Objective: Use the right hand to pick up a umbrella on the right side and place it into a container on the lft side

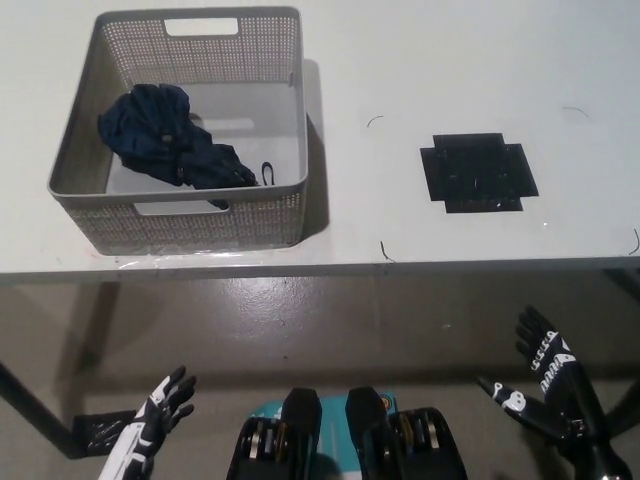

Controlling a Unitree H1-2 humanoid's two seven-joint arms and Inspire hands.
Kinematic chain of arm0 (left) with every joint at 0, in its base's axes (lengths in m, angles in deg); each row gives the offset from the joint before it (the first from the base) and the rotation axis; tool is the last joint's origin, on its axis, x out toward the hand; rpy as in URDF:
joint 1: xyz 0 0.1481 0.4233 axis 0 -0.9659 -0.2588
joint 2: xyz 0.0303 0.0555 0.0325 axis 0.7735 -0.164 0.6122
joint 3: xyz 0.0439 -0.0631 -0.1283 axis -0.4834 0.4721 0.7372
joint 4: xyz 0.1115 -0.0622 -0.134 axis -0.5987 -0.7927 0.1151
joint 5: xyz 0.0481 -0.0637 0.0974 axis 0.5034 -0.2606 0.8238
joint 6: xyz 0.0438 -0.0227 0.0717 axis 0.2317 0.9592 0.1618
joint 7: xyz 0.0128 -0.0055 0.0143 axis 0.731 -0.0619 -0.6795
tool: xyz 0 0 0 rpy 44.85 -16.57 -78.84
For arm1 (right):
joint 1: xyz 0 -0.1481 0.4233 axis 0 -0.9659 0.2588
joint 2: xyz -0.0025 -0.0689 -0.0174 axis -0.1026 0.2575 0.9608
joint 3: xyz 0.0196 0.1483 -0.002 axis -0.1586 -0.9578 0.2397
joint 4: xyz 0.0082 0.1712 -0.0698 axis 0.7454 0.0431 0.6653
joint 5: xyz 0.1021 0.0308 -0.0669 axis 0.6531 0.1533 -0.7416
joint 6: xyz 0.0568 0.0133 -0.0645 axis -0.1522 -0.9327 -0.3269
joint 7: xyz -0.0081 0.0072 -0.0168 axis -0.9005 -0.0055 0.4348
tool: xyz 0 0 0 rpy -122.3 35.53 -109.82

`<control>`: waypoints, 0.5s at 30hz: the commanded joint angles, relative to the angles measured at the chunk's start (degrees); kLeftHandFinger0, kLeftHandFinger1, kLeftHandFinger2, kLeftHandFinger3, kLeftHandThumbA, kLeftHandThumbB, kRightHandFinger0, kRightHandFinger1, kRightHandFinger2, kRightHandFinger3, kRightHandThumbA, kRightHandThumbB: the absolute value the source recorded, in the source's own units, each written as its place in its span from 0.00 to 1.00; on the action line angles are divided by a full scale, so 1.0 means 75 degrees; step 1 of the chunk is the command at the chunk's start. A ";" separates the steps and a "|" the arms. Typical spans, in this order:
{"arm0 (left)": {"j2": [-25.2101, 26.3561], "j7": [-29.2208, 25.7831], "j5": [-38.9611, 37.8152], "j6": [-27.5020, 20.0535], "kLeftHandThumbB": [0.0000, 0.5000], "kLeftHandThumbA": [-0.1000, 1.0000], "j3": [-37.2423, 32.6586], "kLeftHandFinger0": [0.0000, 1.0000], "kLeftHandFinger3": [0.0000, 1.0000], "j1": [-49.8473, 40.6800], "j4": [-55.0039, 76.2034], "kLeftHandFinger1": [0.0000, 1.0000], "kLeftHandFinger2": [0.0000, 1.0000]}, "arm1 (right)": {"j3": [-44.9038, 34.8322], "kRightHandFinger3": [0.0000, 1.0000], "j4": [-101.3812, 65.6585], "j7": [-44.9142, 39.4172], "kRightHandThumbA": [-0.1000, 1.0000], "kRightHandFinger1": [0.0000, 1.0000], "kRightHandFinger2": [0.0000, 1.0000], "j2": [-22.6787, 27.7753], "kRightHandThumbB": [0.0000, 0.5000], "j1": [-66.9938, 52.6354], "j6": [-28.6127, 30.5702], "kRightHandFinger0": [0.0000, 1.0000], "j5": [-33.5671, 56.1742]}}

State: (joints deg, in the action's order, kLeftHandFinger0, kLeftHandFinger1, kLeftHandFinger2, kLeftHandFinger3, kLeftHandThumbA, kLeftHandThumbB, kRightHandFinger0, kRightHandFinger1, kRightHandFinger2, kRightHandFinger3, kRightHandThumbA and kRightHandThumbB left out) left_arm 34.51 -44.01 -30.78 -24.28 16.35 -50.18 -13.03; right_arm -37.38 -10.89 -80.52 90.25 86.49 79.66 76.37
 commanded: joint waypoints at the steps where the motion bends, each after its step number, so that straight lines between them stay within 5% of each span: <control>1: -0.0046 -0.0182 0.0006 -0.0166 0.12 1.00 0.0080 1.00 1.00 0.0034 0.0229 1.00 1.00 | 0.0022 1.00 -0.0011 -0.0166 1.00 1.00 1.00 0.0035 0.60 0.0085 0.0547 1.00 0.0079; 15: -0.0073 -0.0211 0.0001 -0.0002 0.11 1.00 0.0137 1.00 1.00 0.0098 0.0269 1.00 1.00 | 0.0156 1.00 0.0110 -0.0114 1.00 1.00 1.00 0.0131 0.62 0.0221 0.0449 1.00 -0.0169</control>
State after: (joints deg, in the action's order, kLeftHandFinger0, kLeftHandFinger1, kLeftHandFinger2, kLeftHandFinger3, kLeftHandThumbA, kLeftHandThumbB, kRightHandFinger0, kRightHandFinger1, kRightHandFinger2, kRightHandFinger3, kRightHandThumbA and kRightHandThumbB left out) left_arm 33.99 -44.28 -30.76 -24.19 16.66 -50.10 -12.86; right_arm -36.51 -9.65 -80.80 90.45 86.68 80.73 75.92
